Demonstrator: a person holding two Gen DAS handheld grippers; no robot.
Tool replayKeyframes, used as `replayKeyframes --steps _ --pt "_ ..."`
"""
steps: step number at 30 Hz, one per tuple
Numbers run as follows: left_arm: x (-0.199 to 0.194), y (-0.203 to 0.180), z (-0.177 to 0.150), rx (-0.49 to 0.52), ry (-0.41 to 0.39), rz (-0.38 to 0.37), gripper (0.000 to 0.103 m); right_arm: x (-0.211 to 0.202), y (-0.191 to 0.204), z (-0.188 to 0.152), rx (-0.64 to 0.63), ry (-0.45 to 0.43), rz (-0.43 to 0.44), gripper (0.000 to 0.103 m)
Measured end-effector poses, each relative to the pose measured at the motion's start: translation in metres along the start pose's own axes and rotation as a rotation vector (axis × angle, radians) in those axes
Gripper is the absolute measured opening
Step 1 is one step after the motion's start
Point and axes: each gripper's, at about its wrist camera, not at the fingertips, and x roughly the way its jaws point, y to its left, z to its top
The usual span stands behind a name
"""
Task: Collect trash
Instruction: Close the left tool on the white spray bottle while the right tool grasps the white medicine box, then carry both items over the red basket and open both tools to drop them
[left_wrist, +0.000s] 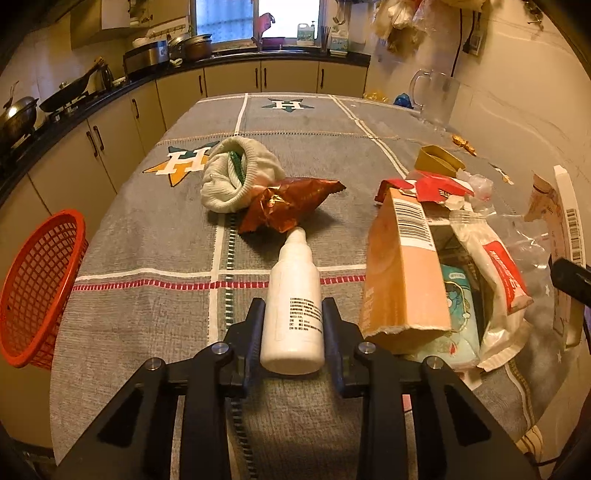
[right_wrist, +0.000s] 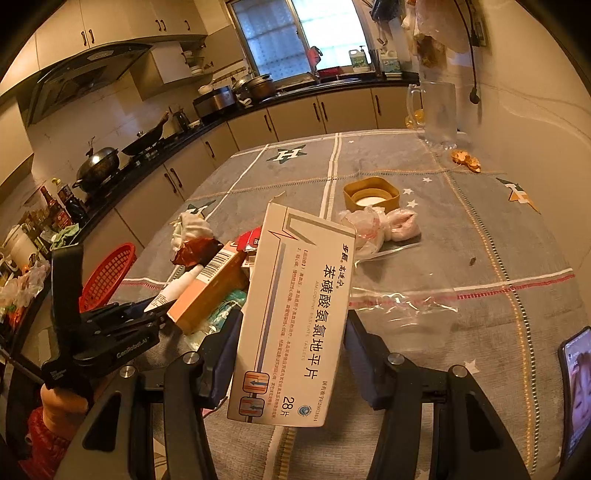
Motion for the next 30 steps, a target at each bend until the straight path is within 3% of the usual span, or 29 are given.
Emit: replayKeyframes --steps 6,14,30 --pt "0.001 0.001 -0.004 -0.006 -0.018 0.013 0.029 0.003 0.008 0.001 -0.025 0.009 0.016 0.059" --pt "-0.027 0.017 -0.013 -0.056 -0.084 -0.009 0.029 0.014 0.037 0.01 -0.098 0.019 0.058 0.059" --pt "-0.062 0.052 -0.011 -0.116 -0.152 0.023 0.029 0.04 0.089 0.024 -0.181 0.055 0.135 0.059"
